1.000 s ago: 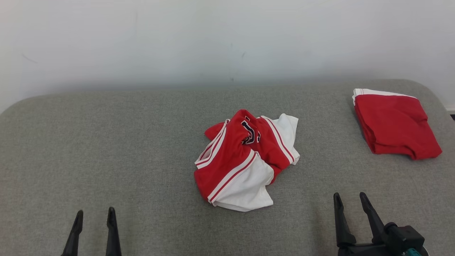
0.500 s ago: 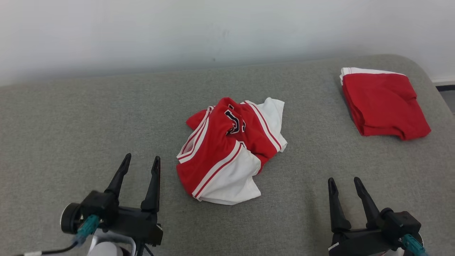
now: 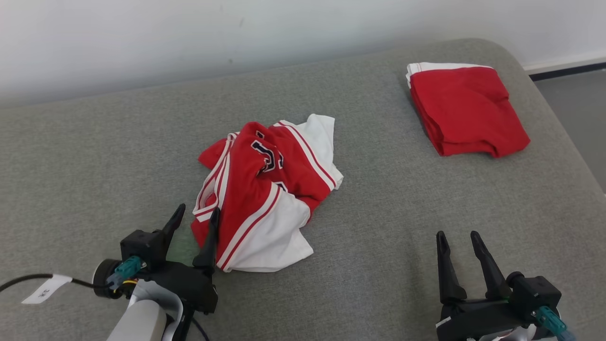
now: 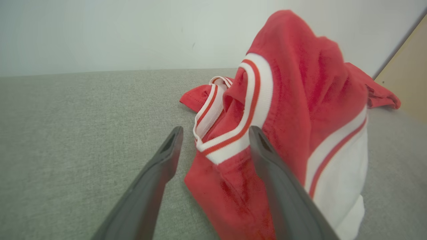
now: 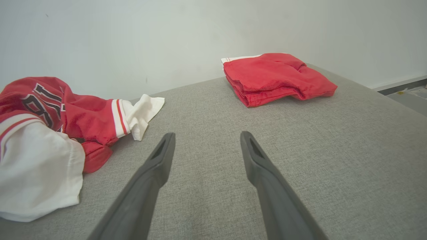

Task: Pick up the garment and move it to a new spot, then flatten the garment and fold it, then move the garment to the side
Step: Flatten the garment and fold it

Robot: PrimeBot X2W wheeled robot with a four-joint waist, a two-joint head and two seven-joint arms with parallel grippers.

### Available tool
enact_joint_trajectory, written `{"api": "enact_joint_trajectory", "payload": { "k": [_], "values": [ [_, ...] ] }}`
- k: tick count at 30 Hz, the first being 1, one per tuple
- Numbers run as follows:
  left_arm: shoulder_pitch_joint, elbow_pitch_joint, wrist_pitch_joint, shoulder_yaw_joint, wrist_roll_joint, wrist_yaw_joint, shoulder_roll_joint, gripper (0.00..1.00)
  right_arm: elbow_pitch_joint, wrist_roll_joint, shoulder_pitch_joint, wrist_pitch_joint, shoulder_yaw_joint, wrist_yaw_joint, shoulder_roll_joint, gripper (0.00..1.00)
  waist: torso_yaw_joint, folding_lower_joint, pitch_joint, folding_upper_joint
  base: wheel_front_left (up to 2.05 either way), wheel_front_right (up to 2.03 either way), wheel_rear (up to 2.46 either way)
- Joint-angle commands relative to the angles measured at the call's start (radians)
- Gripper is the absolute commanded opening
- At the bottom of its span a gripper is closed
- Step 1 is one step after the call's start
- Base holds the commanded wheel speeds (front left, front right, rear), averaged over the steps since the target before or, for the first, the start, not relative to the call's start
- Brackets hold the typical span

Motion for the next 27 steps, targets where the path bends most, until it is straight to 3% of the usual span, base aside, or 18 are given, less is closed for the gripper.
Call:
{"api": "enact_joint_trajectory", "payload": {
  "k": [1, 4, 5, 6, 7, 9, 16, 27],
  "values": [
    [-0.019, 0.037, -0.002, -0.02, -0.037, 0.002, 0.008, 1.0, 0.003, 0.006, -0.017, -0.001, 0.002, -0.002, 0.001, 1.0, -0.019, -0.0001, 0.014, -0.0001, 0.0, 0.0, 0.0],
    [-0.051, 0.101, 0.013, -0.058, -0.078, 0.002, 0.018, 1.0, 0.003, 0.009, -0.012, -0.001, 0.005, -0.002, 0.001, 1.0, -0.026, -0.0001, 0.015, -0.0001, 0.0, 0.0, 0.0],
    [-0.06, 0.119, 0.016, -0.067, -0.097, 0.002, 0.018, 0.83, 0.003, 0.01, -0.011, -0.001, 0.006, -0.002, 0.001, 1.0, -0.028, -0.0001, 0.015, -0.0001, 0.0, 0.0, 0.0],
    [-0.065, 0.135, 0.02, -0.075, -0.115, 0.002, 0.018, 0.36, 0.002, 0.01, -0.011, -0.001, 0.006, -0.002, 0.001, 1.0, -0.029, -0.0001, 0.015, -0.0001, 0.0, 0.0, 0.0],
    [-0.065, 0.135, 0.02, -0.075, -0.115, 0.002, 0.018, 0.36, 0.002, 0.01, -0.011, -0.001, 0.006, -0.002, 0.001, 1.0, -0.029, -0.0001, 0.015, -0.0001, 0.0, 0.0, 0.0],
    [-0.079, 0.158, 0.017, -0.093, -0.135, 0.002, 0.024, 0.0, 0.001, 0.011, -0.009, -0.001, 0.002, -0.002, 0.001, 1.0, -0.029, -0.0001, 0.014, -0.0001, 0.0, 0.0, 0.0],
    [-0.106, 0.146, -0.001, -0.123, -0.167, 0.002, 0.029, 0.0, -0.006, -0.003, 0.011, -0.001, -0.022, -0.002, 0.001, 1.0, 0.018, -0.0001, -0.011, -0.0001, 0.0, 0.0, 0.0],
    [0.122, -0.178, -0.002, 0.084, -0.127, 0.046, -0.003, 0.0, -0.005, 0.005, 0.049, -0.001, -0.028, -0.002, 0.001, 1.0, 0.181, -0.0001, -0.063, -0.0001, 0.0, 0.0, 0.0]
  ]
}}
